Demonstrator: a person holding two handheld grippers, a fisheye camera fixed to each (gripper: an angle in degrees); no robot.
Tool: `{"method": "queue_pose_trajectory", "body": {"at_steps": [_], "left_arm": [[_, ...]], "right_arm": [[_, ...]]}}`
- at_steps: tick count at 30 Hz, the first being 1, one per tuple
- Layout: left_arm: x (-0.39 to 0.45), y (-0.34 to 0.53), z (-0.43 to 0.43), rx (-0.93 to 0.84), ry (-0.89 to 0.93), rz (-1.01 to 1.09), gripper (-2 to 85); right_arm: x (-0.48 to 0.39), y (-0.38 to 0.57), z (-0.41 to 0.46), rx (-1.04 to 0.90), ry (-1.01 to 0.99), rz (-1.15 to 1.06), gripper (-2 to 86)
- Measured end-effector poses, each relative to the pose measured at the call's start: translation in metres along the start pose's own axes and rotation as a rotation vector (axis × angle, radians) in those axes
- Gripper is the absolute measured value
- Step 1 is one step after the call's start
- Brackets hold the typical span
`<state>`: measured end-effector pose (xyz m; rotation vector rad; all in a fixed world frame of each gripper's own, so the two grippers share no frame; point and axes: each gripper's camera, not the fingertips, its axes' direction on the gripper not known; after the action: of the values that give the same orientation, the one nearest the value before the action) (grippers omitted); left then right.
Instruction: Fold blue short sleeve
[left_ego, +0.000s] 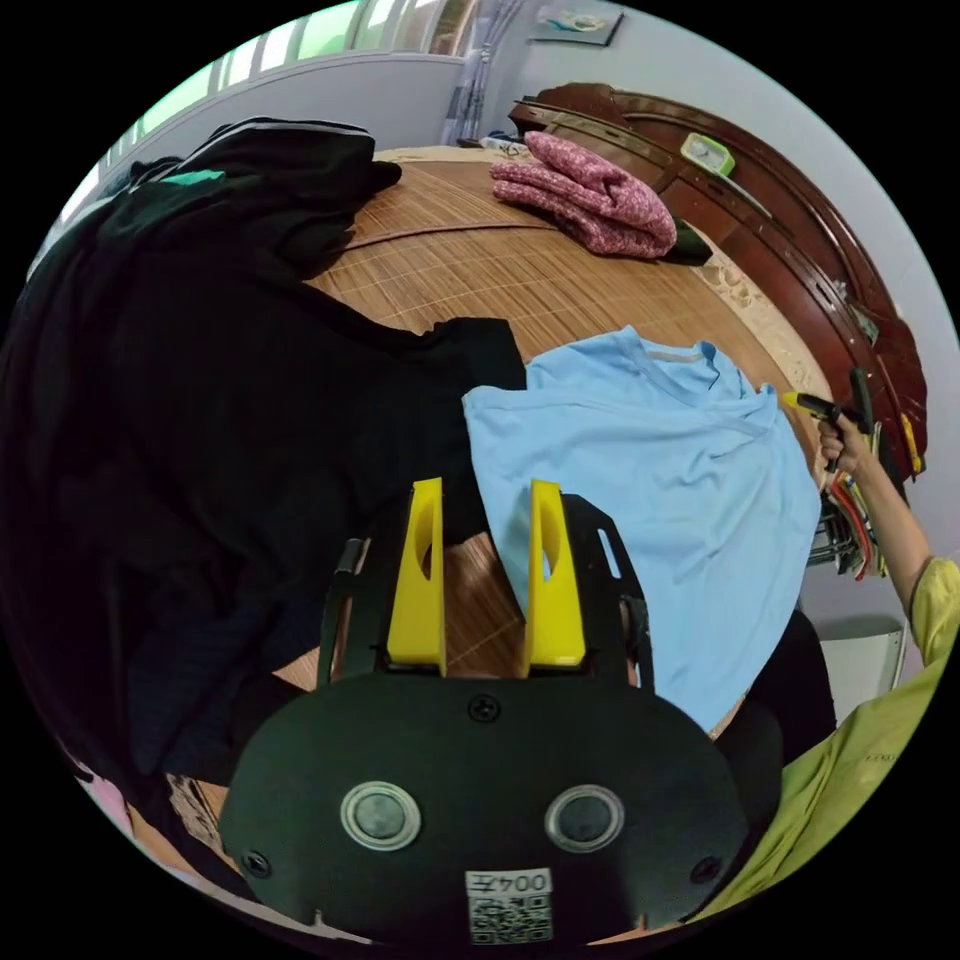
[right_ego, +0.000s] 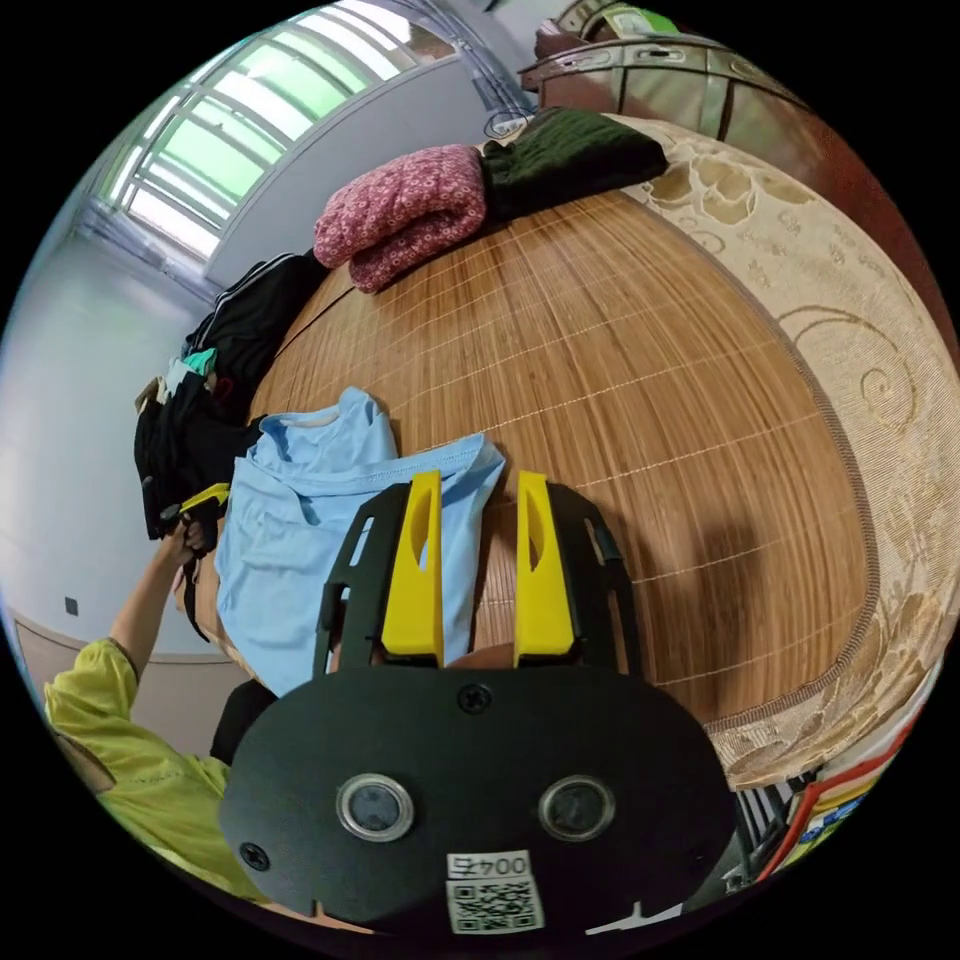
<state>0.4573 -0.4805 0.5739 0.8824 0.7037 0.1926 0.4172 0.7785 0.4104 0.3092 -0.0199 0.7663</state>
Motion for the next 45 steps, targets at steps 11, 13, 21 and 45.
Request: {"method": "queue_pose_trajectory", "body": {"at_steps": [11,13,21,45], "left_arm": [[-0.009,-0.014,0.006,0.023,0.023,-0.006,12.5],[-0.012,-0.019,0.009,0.025,0.059,-0.023,12.7],[-0.016,-0.033,0.017,0.046,0.106,-0.087,9.3],[0.070,0.087,-0.129,0.576,-0.225,-0.066,1.2]], "right_arm": [[0.014,-0.025,0.021,-0.051,0.133,0.089,6.6],[0.017,-0.026,0.021,-0.050,0.127,0.103,6.4],[0.024,-0.029,0.021,-0.079,0.161,0.154,3.9],[-0.046,0.068,-0.094,0.427,0.138,0.006,-0.8]]}}
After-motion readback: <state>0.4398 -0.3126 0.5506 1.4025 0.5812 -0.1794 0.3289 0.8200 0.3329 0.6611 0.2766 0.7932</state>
